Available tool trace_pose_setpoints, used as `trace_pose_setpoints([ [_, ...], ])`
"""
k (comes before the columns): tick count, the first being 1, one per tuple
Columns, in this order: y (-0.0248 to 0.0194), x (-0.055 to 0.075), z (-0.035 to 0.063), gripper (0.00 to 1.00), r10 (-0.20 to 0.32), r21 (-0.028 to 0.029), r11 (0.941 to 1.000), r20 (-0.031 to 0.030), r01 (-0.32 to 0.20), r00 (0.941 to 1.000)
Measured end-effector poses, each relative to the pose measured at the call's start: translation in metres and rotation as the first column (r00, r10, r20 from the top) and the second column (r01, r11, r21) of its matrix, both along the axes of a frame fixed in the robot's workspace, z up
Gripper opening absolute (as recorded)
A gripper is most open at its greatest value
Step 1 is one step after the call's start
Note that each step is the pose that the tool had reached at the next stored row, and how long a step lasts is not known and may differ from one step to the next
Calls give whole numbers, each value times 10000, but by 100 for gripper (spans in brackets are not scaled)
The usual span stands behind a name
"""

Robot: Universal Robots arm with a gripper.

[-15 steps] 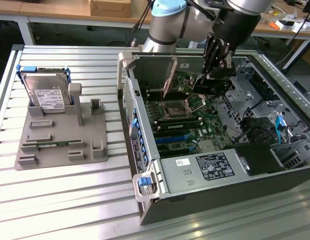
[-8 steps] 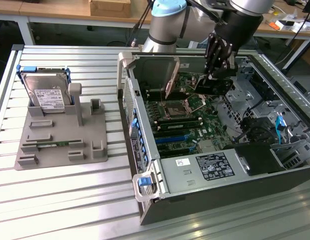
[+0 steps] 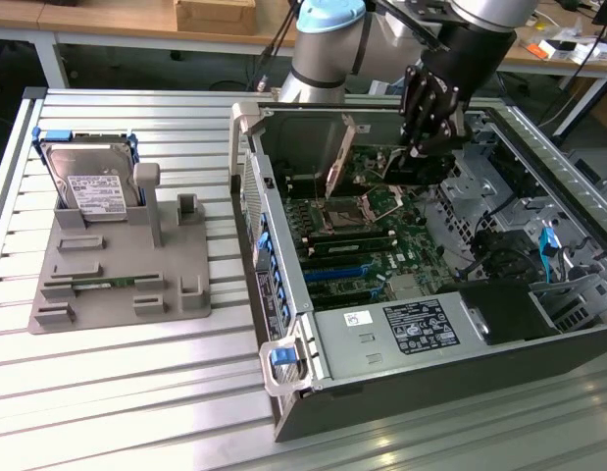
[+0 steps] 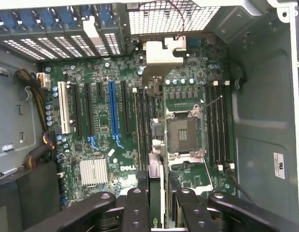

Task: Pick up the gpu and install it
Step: 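Insert the gpu into the slot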

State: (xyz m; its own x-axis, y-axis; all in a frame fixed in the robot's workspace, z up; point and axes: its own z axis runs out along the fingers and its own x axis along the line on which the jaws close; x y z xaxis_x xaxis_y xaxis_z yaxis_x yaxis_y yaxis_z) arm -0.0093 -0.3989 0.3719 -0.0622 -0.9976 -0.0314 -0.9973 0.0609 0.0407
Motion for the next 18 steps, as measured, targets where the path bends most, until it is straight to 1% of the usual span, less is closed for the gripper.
trace_pose_setpoints([
  [4, 0, 0, -1, 27, 417, 0, 9991, 0, -417, 9991],
  [6, 0, 0, -1, 27, 871, -1, 9962, 0, -871, 9962],
  [8, 0, 0, -1, 27, 1180, 0, 9930, 0, -1180, 9930],
  [14, 0, 0, -2, 27, 1236, 0, 9923, 0, -1236, 9923],
  [18, 0, 0, -27, 27, 1236, 0, 9923, 0, -1236, 9923],
])
